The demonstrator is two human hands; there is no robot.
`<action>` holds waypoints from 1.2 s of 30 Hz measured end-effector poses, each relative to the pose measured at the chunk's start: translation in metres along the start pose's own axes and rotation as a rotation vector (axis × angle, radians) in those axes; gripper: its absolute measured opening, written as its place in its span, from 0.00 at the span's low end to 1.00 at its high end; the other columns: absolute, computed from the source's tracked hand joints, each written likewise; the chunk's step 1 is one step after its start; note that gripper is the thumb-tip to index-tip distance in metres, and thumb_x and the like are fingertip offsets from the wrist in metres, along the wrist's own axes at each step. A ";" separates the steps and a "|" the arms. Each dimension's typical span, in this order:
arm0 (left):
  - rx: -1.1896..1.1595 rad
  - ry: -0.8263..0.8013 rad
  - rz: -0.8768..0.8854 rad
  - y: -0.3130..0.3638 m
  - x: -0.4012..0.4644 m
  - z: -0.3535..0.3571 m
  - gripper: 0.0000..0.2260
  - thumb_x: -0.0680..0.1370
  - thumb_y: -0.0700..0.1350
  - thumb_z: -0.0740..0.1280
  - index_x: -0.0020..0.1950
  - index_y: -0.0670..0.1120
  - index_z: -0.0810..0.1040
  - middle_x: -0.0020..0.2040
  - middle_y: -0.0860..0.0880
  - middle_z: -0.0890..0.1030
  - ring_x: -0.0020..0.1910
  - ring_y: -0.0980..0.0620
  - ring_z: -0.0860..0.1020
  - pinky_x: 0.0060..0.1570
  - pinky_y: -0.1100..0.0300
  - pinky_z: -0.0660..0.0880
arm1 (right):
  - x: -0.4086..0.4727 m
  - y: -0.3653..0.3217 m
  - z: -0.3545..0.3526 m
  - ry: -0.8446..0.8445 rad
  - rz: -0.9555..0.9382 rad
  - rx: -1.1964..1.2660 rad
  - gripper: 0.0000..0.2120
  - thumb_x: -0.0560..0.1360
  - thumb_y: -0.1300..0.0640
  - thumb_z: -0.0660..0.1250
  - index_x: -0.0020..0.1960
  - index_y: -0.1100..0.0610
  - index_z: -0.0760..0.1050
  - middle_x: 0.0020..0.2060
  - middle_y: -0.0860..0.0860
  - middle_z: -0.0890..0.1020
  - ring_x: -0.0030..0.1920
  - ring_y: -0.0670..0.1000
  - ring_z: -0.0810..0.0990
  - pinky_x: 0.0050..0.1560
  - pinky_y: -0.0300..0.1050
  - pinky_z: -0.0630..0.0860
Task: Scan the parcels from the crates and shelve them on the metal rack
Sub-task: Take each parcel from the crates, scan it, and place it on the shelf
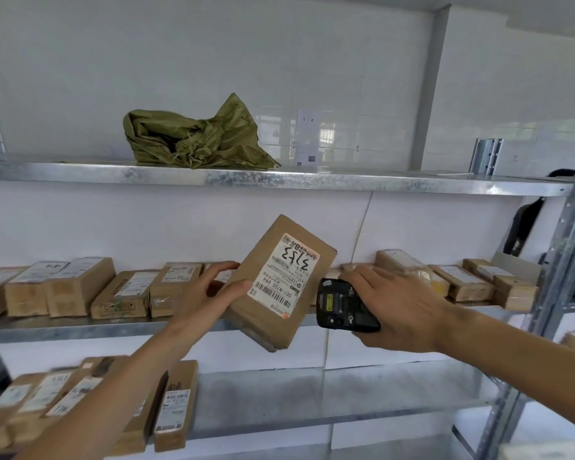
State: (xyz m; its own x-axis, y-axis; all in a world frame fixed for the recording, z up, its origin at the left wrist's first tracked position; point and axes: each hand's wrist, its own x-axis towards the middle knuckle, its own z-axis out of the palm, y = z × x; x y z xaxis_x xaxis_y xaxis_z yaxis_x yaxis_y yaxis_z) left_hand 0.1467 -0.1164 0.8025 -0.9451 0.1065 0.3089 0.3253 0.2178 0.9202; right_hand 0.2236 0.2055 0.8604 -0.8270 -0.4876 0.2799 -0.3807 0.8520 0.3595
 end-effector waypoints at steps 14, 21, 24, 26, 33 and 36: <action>-0.158 0.031 -0.301 -0.096 -0.072 0.007 0.20 0.71 0.67 0.72 0.60 0.65 0.76 0.51 0.52 0.87 0.53 0.51 0.84 0.61 0.45 0.79 | 0.010 -0.095 0.095 -0.181 0.081 0.522 0.44 0.71 0.30 0.72 0.77 0.42 0.52 0.70 0.41 0.74 0.61 0.48 0.78 0.55 0.47 0.77; -0.197 0.012 -0.394 -0.147 -0.108 -0.002 0.26 0.69 0.60 0.79 0.63 0.62 0.75 0.55 0.58 0.85 0.52 0.57 0.84 0.55 0.46 0.81 | 0.005 -0.137 0.143 -0.170 0.101 0.627 0.45 0.69 0.31 0.74 0.77 0.38 0.52 0.71 0.37 0.73 0.63 0.47 0.77 0.57 0.45 0.77; -0.163 -0.048 -0.429 -0.171 -0.122 -0.011 0.33 0.63 0.56 0.84 0.65 0.62 0.74 0.55 0.58 0.86 0.54 0.57 0.84 0.55 0.52 0.79 | 0.004 -0.153 0.159 -0.195 0.102 0.660 0.45 0.69 0.34 0.75 0.78 0.38 0.54 0.70 0.37 0.74 0.63 0.46 0.77 0.57 0.42 0.76; -0.136 -0.078 -0.441 -0.188 -0.129 -0.018 0.37 0.59 0.54 0.84 0.65 0.59 0.75 0.55 0.55 0.86 0.55 0.54 0.85 0.56 0.53 0.79 | 0.005 -0.164 0.169 -0.215 0.101 0.670 0.45 0.69 0.34 0.75 0.78 0.39 0.55 0.70 0.37 0.74 0.63 0.45 0.78 0.57 0.41 0.78; -0.035 -0.078 -0.345 -0.230 -0.143 -0.036 0.31 0.63 0.47 0.83 0.66 0.54 0.80 0.57 0.58 0.85 0.56 0.56 0.83 0.48 0.64 0.81 | 0.014 -0.199 0.209 -0.263 0.127 0.736 0.42 0.67 0.34 0.75 0.76 0.36 0.59 0.65 0.32 0.76 0.59 0.40 0.78 0.51 0.31 0.72; -0.042 -0.040 -0.323 -0.253 -0.144 -0.039 0.32 0.64 0.46 0.82 0.67 0.54 0.79 0.56 0.58 0.86 0.56 0.54 0.84 0.47 0.62 0.82 | 0.022 -0.211 0.229 -0.285 0.142 0.762 0.42 0.67 0.36 0.75 0.76 0.36 0.61 0.64 0.31 0.77 0.57 0.39 0.78 0.51 0.31 0.73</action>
State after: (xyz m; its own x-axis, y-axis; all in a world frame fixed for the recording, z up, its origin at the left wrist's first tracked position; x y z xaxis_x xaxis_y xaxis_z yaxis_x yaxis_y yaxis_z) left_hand 0.1988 -0.2246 0.5343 -0.9970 0.0766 -0.0091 0.0069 0.2060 0.9785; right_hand 0.1906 0.0584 0.5864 -0.9225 -0.3860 0.0033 -0.3561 0.8475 -0.3936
